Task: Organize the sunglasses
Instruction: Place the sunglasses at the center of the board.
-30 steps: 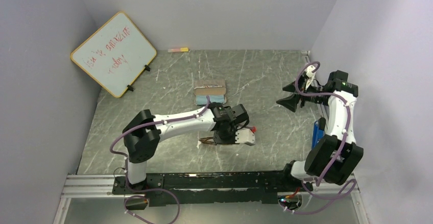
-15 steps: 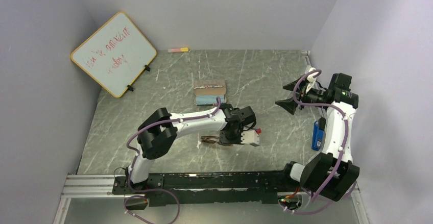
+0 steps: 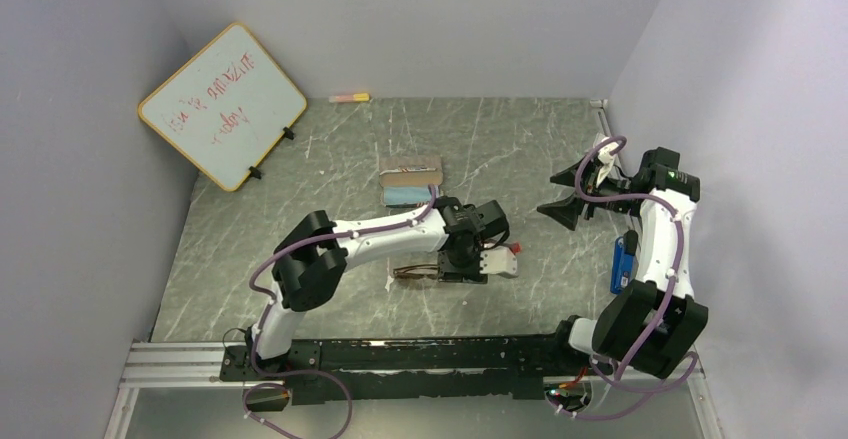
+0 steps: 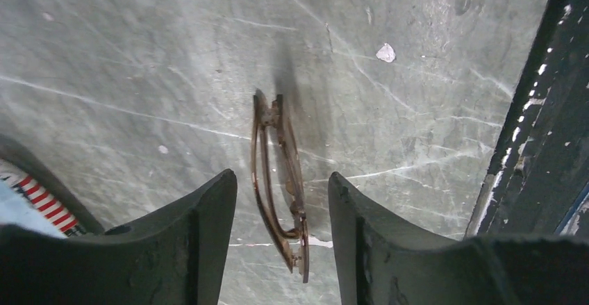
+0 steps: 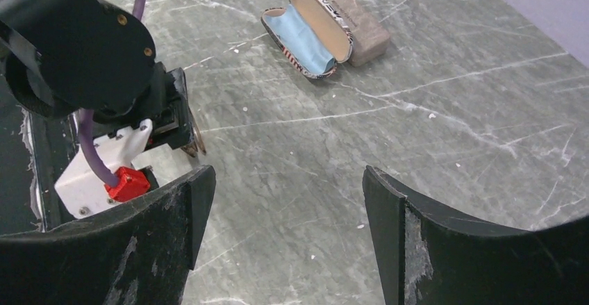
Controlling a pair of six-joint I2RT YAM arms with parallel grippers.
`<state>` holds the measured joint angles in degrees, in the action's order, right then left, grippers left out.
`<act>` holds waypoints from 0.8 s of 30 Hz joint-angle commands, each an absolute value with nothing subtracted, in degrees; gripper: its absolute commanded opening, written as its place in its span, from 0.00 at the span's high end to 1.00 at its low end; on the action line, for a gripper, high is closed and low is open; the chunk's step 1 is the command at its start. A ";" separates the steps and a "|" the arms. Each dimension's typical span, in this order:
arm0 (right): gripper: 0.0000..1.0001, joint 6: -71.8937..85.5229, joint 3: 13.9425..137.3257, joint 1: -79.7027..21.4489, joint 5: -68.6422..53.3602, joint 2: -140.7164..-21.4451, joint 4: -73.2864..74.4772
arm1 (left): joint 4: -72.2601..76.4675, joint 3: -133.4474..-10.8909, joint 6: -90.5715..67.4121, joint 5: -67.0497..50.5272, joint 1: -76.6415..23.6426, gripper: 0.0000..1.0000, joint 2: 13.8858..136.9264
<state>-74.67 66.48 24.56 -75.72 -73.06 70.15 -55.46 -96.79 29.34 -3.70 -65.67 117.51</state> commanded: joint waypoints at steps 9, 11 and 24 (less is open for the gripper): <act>0.16 -66.43 69.58 18.89 -72.28 -71.50 63.17 | -54.73 -97.70 28.47 -4.73 -63.15 0.16 103.62; 0.16 -60.72 68.54 14.20 -68.21 -70.20 59.05 | -54.06 -96.45 28.18 -5.78 -59.80 0.07 100.31; 0.23 -48.61 62.68 -21.21 -45.79 -70.50 46.07 | -44.36 -76.46 27.70 -21.34 -20.87 0.03 74.61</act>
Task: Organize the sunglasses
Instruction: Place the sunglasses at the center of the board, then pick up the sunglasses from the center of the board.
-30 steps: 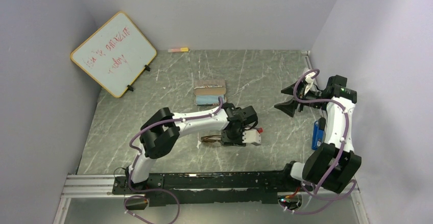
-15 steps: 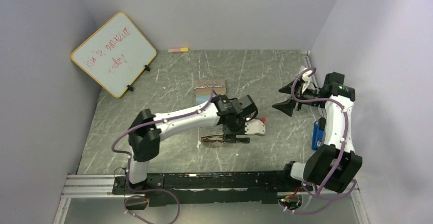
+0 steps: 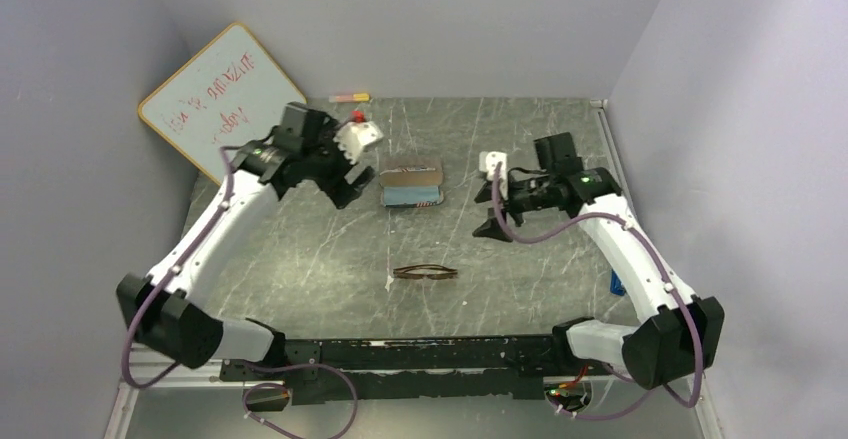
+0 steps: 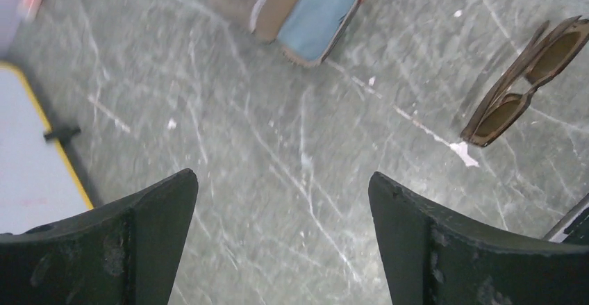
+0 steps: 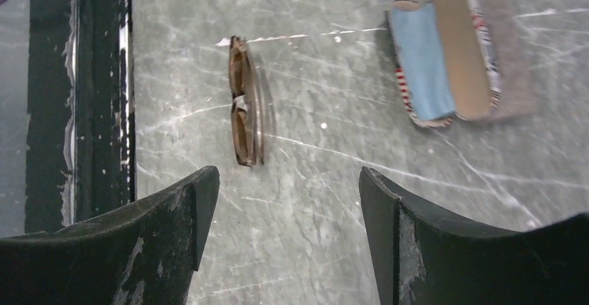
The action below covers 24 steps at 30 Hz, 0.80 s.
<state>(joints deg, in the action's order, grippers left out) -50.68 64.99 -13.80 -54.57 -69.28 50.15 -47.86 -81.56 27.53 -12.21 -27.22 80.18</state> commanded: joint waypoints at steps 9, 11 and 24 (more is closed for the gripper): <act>0.24 -44.67 50.72 -44.00 -25.33 -69.18 33.57 | -34.72 -61.64 29.58 -32.46 -15.89 0.03 69.74; 0.23 -44.96 49.84 -45.21 -23.92 -69.45 32.57 | -34.37 -60.31 32.30 -38.39 -15.97 0.03 69.36; 0.17 -41.54 49.93 -28.74 -35.62 -63.11 31.59 | -29.92 -54.19 42.80 -34.47 -35.82 0.03 72.07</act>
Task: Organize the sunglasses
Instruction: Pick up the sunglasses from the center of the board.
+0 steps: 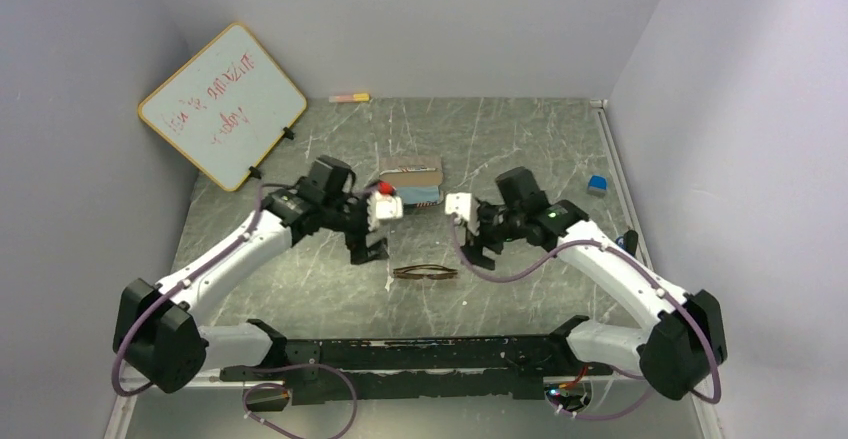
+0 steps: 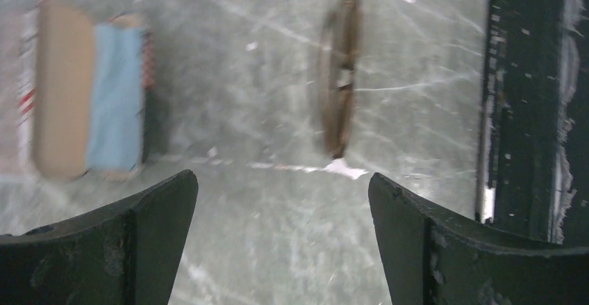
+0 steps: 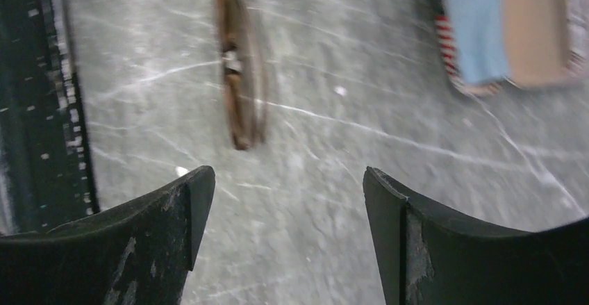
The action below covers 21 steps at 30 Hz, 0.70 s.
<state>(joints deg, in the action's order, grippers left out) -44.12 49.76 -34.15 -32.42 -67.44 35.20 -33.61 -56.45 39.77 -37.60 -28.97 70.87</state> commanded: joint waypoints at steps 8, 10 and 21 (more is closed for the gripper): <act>0.15 -39.54 48.86 -21.41 -34.31 -59.85 29.34 | -29.42 -55.63 42.84 -29.91 -44.32 0.33 79.47; 0.15 -39.18 48.83 -20.89 -33.62 -59.66 28.90 | -28.98 -55.63 42.97 -28.87 -46.56 0.40 80.26; 0.14 -38.67 48.45 -20.05 -32.83 -59.17 27.99 | -25.77 -53.88 41.17 -22.88 -51.53 0.68 83.19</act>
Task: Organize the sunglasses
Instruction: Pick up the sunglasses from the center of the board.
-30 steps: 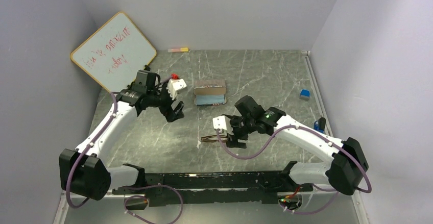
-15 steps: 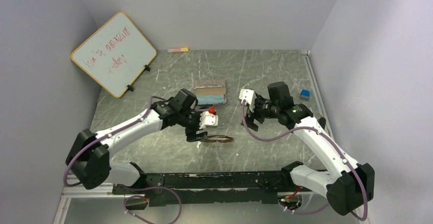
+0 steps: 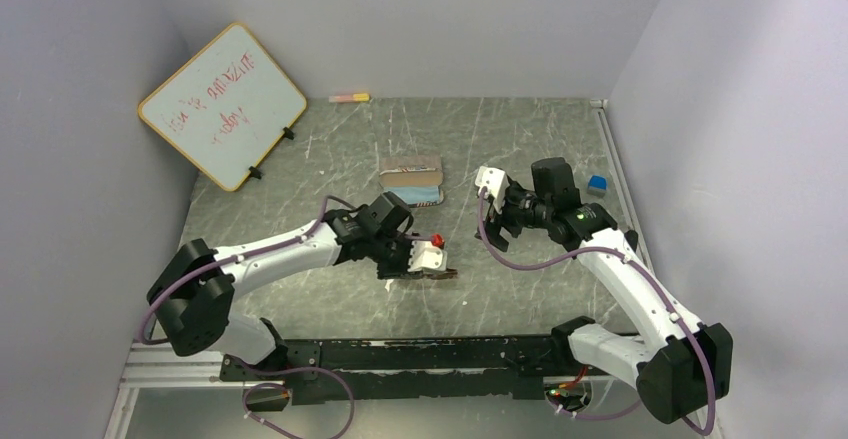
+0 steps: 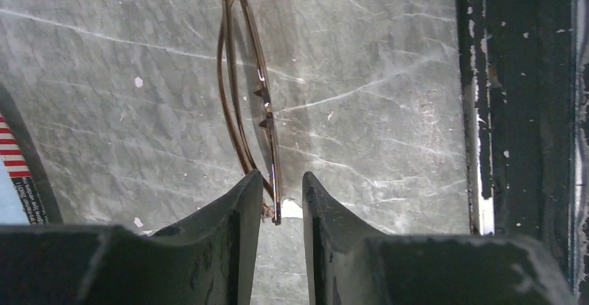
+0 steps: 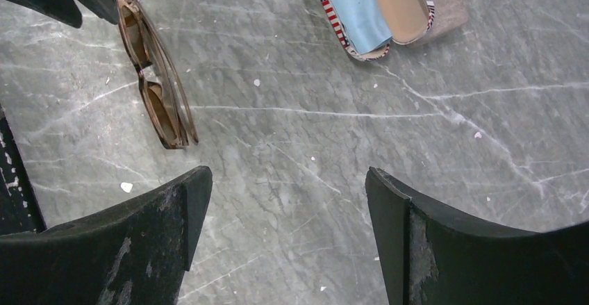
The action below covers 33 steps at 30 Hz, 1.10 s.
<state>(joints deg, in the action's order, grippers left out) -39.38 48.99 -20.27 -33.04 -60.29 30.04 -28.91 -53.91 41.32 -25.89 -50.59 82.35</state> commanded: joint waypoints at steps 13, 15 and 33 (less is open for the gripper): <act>0.14 -38.92 48.51 -19.97 -34.08 -59.23 28.54 | -23.29 -52.60 39.66 -20.50 -52.89 0.66 85.37; 0.14 -38.85 48.52 -20.04 -34.18 -59.22 28.58 | -23.29 -52.65 39.52 -20.26 -52.83 0.66 85.79; 0.15 -38.94 48.78 -20.02 -35.41 -59.50 29.17 | -24.13 -52.72 39.46 -20.00 -52.92 0.77 88.22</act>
<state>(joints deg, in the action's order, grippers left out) -39.38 48.66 -20.27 -33.58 -60.20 29.87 -24.43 -52.66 39.68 -19.55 -52.66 87.18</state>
